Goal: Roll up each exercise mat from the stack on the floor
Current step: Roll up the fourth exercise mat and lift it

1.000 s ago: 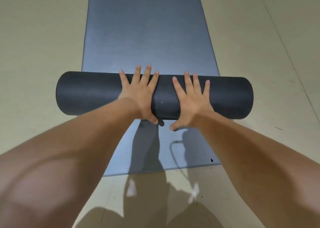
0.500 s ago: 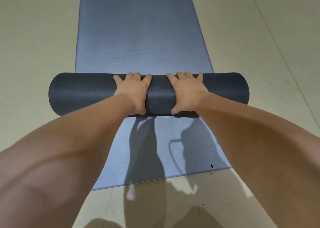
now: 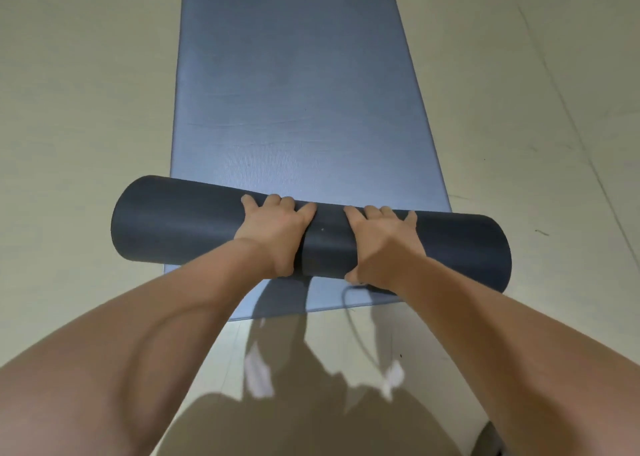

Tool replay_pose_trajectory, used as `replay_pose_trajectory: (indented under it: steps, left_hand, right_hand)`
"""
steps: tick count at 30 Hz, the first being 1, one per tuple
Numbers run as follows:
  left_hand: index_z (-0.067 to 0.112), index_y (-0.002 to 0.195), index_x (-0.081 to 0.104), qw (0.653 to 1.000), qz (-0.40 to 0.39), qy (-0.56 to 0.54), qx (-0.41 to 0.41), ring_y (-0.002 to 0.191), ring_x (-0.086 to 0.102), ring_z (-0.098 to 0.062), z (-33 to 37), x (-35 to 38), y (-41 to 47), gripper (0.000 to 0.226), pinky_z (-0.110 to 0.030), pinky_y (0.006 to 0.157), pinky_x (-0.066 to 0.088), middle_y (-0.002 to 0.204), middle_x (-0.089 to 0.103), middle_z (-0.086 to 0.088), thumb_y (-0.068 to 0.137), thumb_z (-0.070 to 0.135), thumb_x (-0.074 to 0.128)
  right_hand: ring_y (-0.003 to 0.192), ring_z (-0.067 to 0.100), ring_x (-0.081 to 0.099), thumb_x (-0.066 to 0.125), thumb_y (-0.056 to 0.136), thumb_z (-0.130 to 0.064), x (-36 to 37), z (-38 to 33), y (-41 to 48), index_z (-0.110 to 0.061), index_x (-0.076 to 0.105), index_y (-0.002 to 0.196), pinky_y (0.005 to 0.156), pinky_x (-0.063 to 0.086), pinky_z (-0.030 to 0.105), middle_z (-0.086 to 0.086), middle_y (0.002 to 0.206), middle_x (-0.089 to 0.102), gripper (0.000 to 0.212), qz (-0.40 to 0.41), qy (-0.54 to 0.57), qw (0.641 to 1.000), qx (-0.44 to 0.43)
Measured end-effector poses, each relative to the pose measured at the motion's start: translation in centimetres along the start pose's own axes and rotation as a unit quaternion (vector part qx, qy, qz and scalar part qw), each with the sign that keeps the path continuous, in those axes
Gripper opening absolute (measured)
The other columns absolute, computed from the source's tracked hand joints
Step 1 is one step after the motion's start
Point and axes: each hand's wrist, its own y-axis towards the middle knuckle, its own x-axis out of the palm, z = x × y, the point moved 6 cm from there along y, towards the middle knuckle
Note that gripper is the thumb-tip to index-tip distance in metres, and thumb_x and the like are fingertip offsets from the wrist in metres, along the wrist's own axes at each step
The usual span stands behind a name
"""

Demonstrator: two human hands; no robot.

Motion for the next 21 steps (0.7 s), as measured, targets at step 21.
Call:
replay_pose_trajectory:
  steps: [21]
  left_hand:
    - [0.023, 0.144, 0.051, 0.954, 0.229, -0.14, -0.136, 0.142, 0.033, -0.036, -1.4, 1.9, -9.1, 0.096, -0.067, 0.117, 0.021, 0.155, 0.038, -0.014, 0.059, 0.038, 0.094]
  right_hand:
    - [0.113, 0.026, 0.059, 0.081, 0.048, -0.085, 0.5, -0.7, -0.4, -0.044, 0.015, 0.16, 0.095, 0.054, 0.044, -0.003, 0.129, 0.06, 0.136, -0.049, 0.103, 0.993, -0.032]
